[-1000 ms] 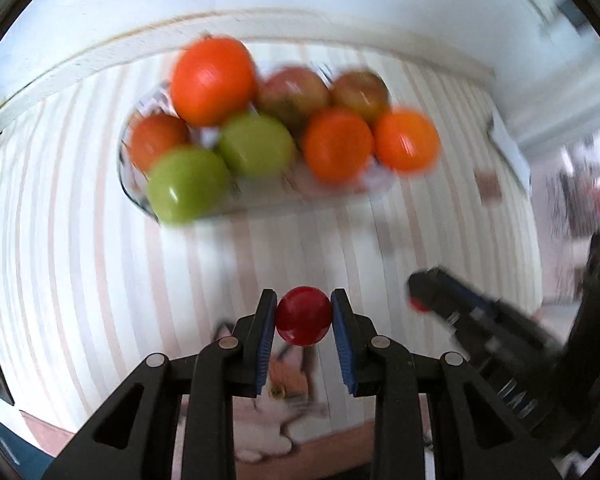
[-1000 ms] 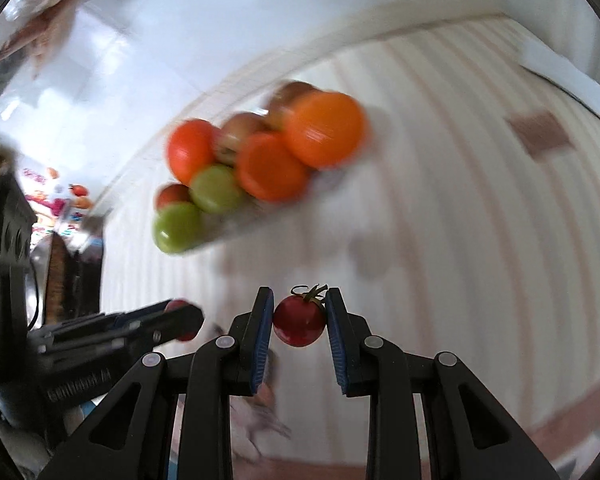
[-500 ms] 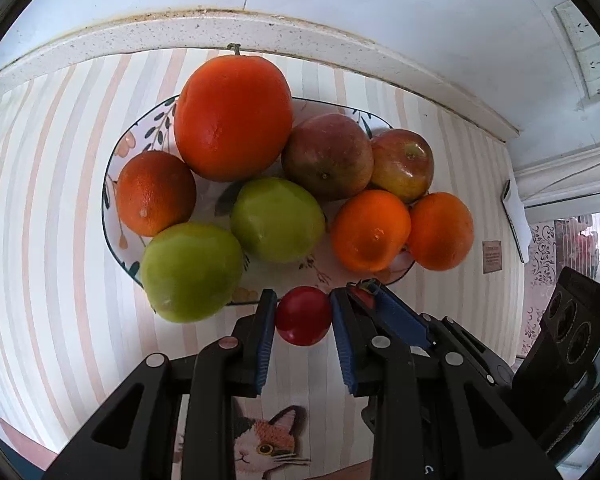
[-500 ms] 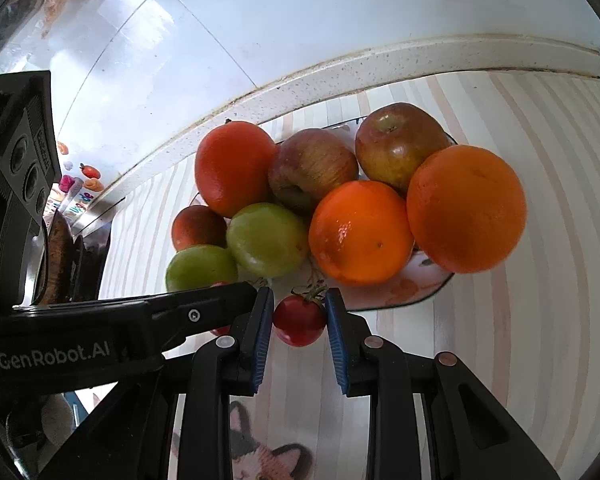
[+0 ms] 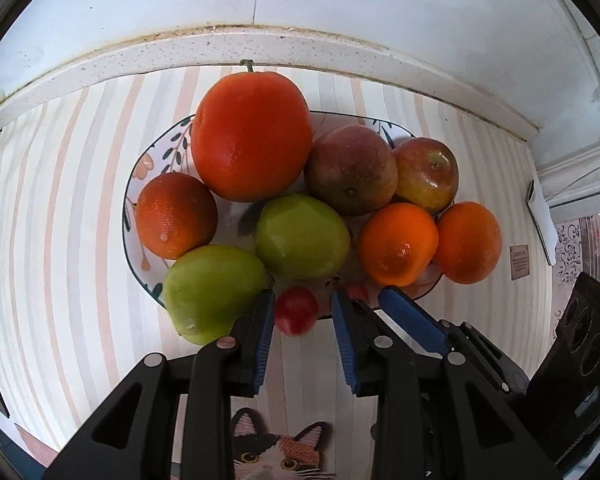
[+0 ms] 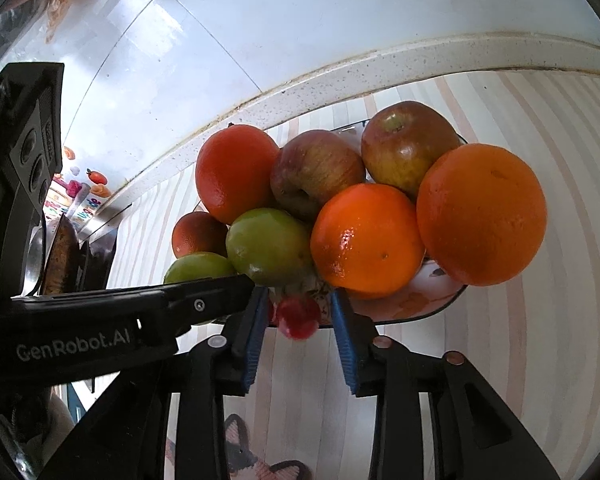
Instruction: Organize fruits
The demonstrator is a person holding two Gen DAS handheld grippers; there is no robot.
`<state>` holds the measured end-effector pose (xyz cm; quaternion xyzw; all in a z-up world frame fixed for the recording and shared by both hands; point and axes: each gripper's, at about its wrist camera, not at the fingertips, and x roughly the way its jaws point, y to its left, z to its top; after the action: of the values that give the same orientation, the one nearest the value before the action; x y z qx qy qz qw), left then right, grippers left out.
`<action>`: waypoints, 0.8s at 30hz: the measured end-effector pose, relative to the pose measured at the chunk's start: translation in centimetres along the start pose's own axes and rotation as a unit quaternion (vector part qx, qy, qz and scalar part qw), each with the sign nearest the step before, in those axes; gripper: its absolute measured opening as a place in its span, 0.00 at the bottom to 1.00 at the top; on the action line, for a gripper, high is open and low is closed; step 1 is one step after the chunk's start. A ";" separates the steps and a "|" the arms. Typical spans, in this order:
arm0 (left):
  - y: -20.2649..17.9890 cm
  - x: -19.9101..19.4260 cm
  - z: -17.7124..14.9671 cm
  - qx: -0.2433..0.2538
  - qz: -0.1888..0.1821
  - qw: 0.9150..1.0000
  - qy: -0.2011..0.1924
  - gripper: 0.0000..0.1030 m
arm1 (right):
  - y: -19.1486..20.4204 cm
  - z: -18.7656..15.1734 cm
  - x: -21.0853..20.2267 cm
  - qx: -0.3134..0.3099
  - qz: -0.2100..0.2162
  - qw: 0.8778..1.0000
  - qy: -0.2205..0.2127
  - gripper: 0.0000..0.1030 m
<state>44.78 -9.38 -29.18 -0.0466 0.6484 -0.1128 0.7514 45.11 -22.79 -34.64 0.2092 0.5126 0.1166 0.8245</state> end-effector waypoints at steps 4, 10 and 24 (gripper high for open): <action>0.2 -1.3 0.0 -0.006 -0.003 1.000 -0.013 0.48 | -0.5 -0.1 -1.6 0.015 -0.015 1.000 -0.007 0.70; 0.4 -4.0 -0.9 0.004 0.028 0.998 -0.047 0.85 | -0.6 -0.5 -5.4 0.019 -0.065 0.998 -0.005 0.89; 1.4 -8.4 -6.7 0.001 0.078 0.993 -0.092 0.85 | 1.6 -1.4 -12.6 -0.042 -0.147 0.988 -0.015 0.94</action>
<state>37.18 -5.59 -22.46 -0.0057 0.5784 -0.0497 0.8142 38.27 -26.22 -24.37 0.0984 0.5202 0.0119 0.8483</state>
